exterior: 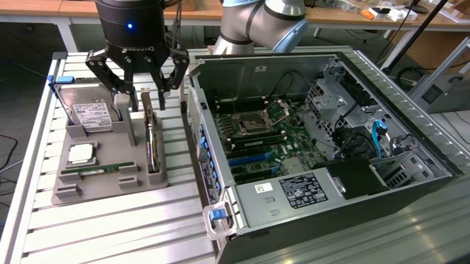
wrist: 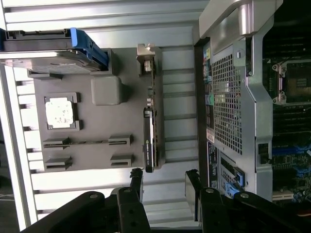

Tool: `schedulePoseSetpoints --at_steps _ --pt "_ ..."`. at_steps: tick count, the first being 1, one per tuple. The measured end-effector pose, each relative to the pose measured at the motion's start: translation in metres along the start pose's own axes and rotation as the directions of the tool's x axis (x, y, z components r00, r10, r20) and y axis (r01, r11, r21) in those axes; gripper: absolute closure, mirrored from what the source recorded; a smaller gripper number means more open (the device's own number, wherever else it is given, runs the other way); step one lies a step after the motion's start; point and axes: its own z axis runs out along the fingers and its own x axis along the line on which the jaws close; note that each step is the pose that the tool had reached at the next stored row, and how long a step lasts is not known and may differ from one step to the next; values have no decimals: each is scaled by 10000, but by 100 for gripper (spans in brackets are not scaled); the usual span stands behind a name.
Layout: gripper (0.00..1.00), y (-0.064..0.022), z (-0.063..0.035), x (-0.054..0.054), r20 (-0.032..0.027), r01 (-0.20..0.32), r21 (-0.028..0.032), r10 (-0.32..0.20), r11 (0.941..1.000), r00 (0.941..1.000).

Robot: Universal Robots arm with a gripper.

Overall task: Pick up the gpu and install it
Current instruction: 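Pick up the gpu and move the gpu toward the slot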

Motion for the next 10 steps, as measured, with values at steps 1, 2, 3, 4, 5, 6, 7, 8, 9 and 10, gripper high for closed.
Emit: schedulePoseSetpoints --at_steps 1,2,3,4,5,6,7,8,9,10 --pt "52 0 1 0 1 1 6 -1 10000 10000" --pt "52 0 2 0 1 1 13 -1 10000 10000" --pt "52 0 4 0 2 1 28 -1 10000 10000" --pt "52 0 6 0 3 1 41 -1 10000 10000" --pt "52 0 7 0 3 2 47 -2 10000 10000" --pt "52 0 8 0 4 2 53 -2 10000 10000" --pt "52 0 9 0 4 2 58 -2 10000 10000" --pt "52 1 10 0 5 3 65 -3 10000 10000" --pt "52 1 11 0 5 2 70 -2 10000 10000" --pt "52 1 12 0 6 2 77 -2 10000 10000"
